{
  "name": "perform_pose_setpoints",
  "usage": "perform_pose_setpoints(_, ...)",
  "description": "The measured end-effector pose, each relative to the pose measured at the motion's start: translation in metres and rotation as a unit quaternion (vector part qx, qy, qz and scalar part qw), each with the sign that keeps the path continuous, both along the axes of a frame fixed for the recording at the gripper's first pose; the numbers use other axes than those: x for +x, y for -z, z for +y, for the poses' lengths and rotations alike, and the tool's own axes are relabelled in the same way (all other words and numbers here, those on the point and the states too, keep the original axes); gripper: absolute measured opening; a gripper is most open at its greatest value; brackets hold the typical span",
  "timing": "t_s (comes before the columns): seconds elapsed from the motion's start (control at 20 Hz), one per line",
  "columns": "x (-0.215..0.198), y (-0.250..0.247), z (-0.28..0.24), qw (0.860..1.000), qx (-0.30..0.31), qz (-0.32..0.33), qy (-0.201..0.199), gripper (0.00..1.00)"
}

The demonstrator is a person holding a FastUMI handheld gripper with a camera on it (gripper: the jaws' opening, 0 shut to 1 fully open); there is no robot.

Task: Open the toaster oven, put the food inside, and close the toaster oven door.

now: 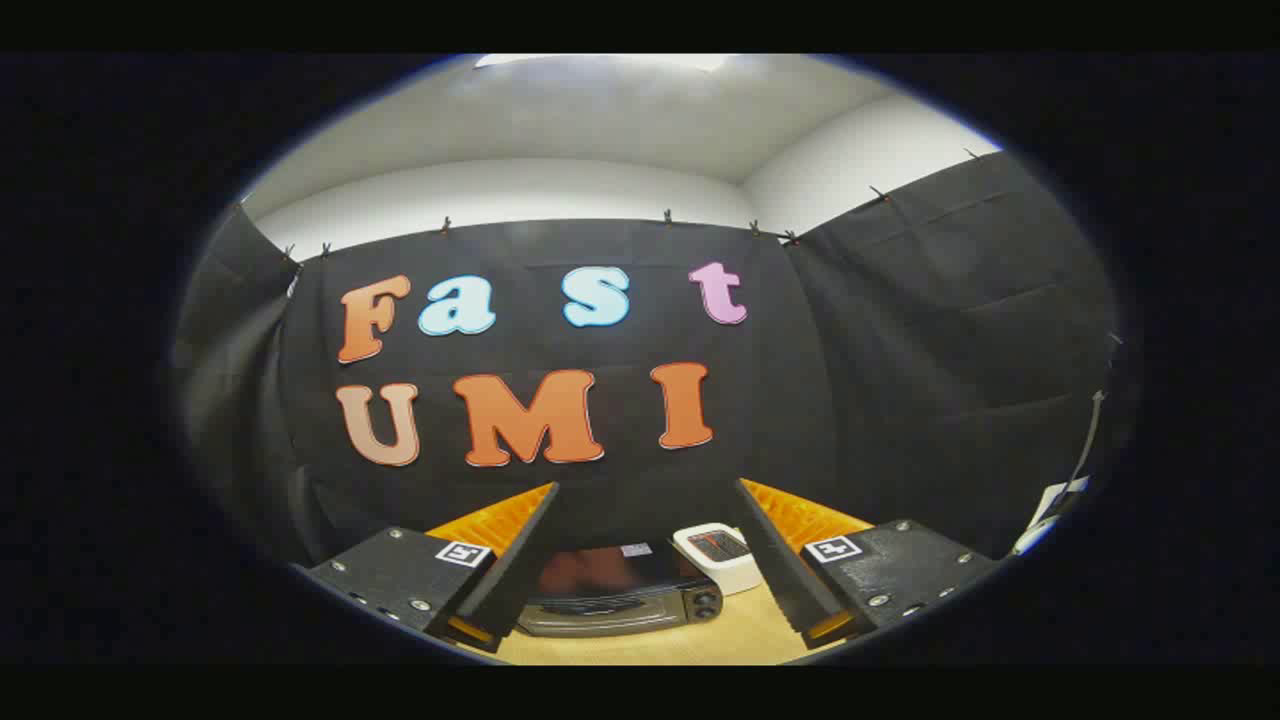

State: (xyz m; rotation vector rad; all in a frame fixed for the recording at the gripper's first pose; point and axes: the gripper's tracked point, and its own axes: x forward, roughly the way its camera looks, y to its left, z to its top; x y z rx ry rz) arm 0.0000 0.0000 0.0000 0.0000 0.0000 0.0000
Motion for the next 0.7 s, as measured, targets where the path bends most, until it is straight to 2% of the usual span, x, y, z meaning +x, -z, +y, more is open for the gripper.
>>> perform_pose_setpoints(0.7, -0.009, 0.003, 0.034, 0.999, -0.018, 0.015, -0.025, 0.98)
